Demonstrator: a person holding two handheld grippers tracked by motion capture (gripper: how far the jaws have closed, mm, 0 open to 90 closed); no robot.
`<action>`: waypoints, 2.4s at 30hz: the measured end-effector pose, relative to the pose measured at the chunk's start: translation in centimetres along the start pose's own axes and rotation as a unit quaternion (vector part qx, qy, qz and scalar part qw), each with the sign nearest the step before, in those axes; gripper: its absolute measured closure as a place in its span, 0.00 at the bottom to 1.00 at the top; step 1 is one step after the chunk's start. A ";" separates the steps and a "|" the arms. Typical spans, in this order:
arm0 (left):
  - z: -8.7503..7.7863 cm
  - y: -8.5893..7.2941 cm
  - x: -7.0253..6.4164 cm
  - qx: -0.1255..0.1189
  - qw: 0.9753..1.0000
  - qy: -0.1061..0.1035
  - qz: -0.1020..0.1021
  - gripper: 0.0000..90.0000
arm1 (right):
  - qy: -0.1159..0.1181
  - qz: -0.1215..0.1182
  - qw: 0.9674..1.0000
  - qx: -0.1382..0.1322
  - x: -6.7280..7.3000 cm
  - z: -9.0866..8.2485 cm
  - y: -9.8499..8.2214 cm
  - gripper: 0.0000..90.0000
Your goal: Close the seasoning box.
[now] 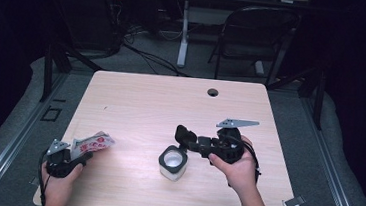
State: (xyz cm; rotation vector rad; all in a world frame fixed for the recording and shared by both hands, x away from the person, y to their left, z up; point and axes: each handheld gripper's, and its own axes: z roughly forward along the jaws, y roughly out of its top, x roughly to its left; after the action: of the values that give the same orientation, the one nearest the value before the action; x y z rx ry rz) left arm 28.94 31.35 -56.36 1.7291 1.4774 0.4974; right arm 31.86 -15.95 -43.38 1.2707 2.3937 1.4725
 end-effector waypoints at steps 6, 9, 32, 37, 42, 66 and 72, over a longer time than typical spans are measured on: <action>-0.1 -0.1 -0.6 -0.010 1.000 0.005 0.017 0.52 | 0.001 -0.001 1.000 0.000 0.1 0.1 0.0 0.60; -0.3 -0.1 -1.1 -0.013 0.999 0.007 0.037 0.48 | -0.001 0.001 1.000 -0.002 0.1 0.1 0.0 0.60; -0.2 0.2 -5.4 -0.016 0.991 -0.035 0.132 0.35 | -0.025 0.007 1.000 -0.003 -1.0 0.3 -0.2 0.56; 0.4 -0.1 -6.3 -0.003 0.989 -0.048 0.140 0.30 | -0.037 0.008 0.999 0.004 -1.4 0.9 -0.3 0.56; 0.7 -0.5 -7.2 0.009 0.984 -0.044 0.174 0.31 | -0.039 0.003 0.999 0.011 -1.4 1.4 -0.2 0.56; 1.6 -1.0 -8.9 0.028 0.980 -0.075 0.183 0.30 | -0.071 0.009 0.997 -0.017 -2.7 0.8 0.3 0.82; 1.3 -1.2 -10.0 0.032 0.977 -0.082 0.195 0.30 | -0.088 0.017 0.996 -0.014 -3.3 1.1 0.1 0.85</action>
State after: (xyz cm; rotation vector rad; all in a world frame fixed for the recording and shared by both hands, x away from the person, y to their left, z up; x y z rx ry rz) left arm 26.71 21.46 -56.18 2.0717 1.0497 0.4972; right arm 34.58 -17.28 -45.06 1.3777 2.2445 1.3347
